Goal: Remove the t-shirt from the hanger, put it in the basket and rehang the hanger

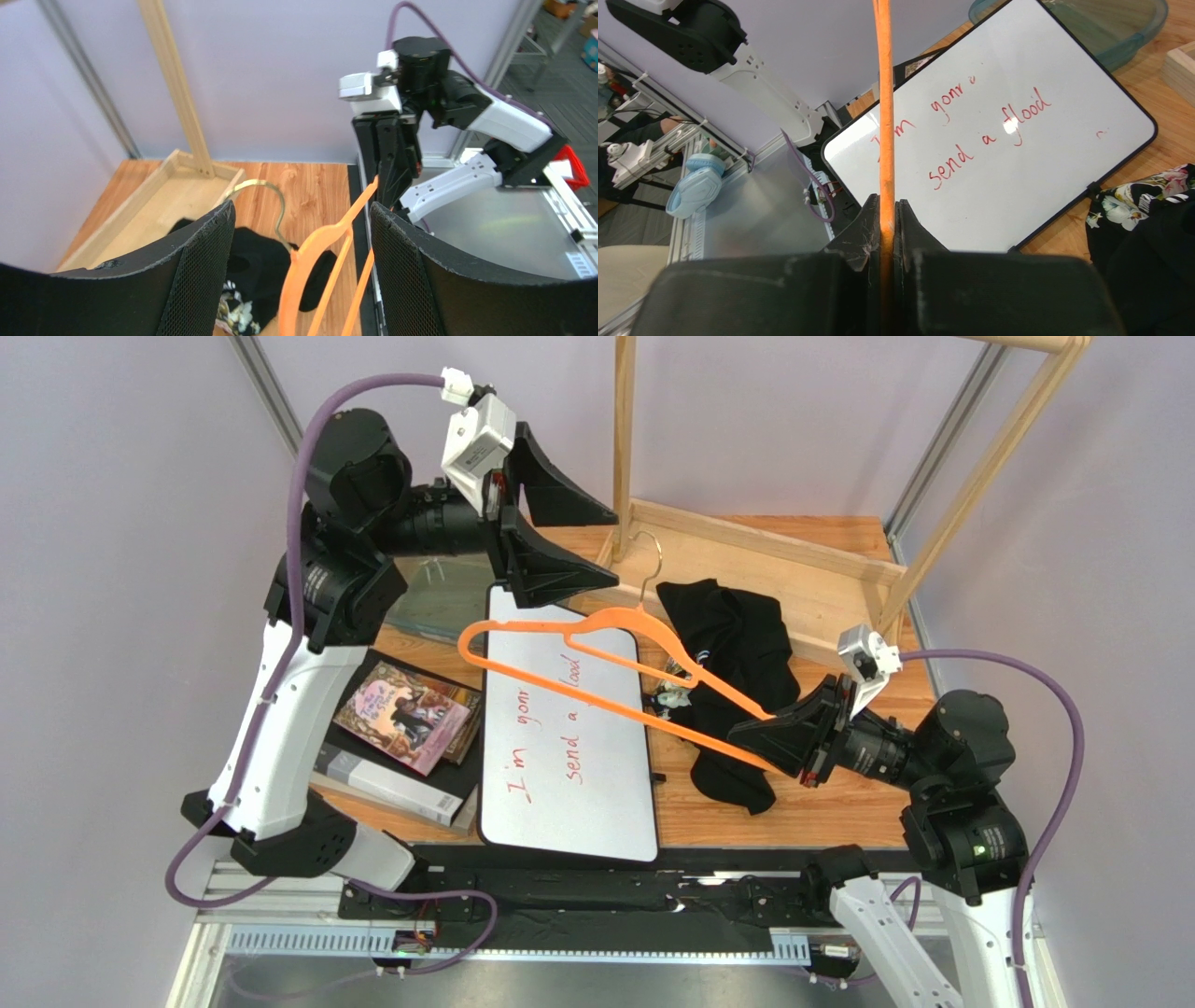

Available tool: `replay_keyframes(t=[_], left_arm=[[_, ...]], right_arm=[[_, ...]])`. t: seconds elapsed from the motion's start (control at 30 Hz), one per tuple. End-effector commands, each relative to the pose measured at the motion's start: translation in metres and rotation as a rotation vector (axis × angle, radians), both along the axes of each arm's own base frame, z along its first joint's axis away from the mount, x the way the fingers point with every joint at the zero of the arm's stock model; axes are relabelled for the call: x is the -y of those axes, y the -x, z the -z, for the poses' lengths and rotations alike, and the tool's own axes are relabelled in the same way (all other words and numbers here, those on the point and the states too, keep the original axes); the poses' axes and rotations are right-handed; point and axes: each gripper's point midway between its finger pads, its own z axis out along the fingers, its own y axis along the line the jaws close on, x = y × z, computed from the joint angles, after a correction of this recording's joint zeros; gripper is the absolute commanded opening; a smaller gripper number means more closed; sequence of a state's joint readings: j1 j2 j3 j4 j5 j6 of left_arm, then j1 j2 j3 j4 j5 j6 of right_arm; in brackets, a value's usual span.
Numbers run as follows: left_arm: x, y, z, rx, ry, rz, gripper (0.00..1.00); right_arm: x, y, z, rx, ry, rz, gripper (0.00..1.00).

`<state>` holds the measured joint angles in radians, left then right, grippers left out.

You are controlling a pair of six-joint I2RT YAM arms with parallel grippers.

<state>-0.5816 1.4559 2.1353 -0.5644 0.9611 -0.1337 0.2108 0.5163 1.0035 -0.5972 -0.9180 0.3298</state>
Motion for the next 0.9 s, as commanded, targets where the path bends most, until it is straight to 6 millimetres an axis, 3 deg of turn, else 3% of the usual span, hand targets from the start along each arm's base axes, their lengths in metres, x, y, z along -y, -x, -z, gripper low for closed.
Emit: replay_keyframes(t=[0.0, 0.1, 0.23, 0.47, 0.87], left_arm=[[0.004, 0.023, -0.001, 0.048, -0.021, 0.207, 0.75], [0.009, 0.016, 0.008, 0.041, -0.031, 0.216, 0.75], [0.010, 0.021, 0.014, 0.030, -0.040, 0.282, 0.76], [0.018, 0.007, 0.023, -0.013, -0.053, 0.264, 0.76], [0.023, 0.000, 0.033, -0.022, -0.063, 0.239, 0.73]], right_arm=[[-0.005, 0.011, -0.016, 0.029, -0.024, -0.072, 0.00], [-0.006, 0.013, -0.014, 0.017, -0.024, -0.093, 0.00], [-0.007, 0.014, -0.014, 0.015, -0.021, -0.105, 0.00], [-0.009, 0.018, -0.013, 0.011, -0.023, -0.141, 0.00], [-0.010, 0.020, -0.011, 0.012, -0.020, -0.159, 0.00]])
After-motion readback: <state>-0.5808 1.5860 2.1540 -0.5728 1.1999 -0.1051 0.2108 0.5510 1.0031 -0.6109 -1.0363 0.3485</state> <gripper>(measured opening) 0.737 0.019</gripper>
